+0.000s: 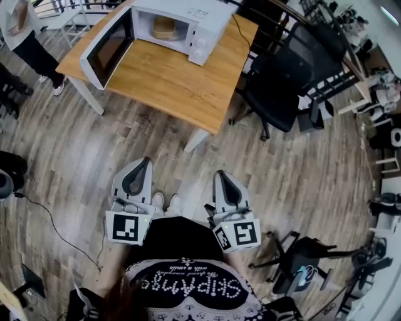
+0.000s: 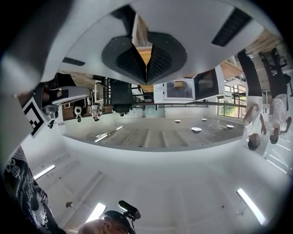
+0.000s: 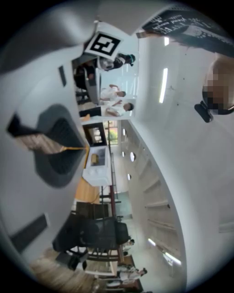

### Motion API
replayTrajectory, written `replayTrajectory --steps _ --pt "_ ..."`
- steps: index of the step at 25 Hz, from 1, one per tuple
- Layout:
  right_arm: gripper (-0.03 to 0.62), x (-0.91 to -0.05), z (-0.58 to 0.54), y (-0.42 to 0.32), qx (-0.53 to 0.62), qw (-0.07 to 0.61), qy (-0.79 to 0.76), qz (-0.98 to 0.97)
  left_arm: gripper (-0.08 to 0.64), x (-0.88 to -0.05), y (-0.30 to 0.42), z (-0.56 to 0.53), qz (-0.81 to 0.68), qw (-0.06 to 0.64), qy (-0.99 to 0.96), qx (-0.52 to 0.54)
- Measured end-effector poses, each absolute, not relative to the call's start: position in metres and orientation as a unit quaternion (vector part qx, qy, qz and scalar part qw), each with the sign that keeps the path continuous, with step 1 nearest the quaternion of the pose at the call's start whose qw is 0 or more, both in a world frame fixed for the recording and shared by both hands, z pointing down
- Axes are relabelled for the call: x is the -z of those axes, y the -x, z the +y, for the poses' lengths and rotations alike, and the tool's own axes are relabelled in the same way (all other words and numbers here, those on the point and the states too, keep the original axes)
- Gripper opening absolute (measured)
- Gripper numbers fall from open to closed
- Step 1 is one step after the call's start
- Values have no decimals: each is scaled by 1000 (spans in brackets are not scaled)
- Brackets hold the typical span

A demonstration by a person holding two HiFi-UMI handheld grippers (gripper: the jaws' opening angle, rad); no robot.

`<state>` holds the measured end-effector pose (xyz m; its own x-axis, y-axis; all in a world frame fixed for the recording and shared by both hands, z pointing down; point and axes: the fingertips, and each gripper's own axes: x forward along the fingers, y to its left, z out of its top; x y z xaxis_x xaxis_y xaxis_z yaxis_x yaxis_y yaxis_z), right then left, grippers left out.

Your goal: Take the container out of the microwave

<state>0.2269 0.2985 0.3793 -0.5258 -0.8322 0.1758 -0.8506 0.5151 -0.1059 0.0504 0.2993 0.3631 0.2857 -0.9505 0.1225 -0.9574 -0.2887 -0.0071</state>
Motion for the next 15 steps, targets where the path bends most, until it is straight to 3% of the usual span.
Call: replayTrajectory --steps 15 --pt "35 -378 305 -245 -92 32 -478 -873 34 -361 -61 311 -609 25 -791 -50"
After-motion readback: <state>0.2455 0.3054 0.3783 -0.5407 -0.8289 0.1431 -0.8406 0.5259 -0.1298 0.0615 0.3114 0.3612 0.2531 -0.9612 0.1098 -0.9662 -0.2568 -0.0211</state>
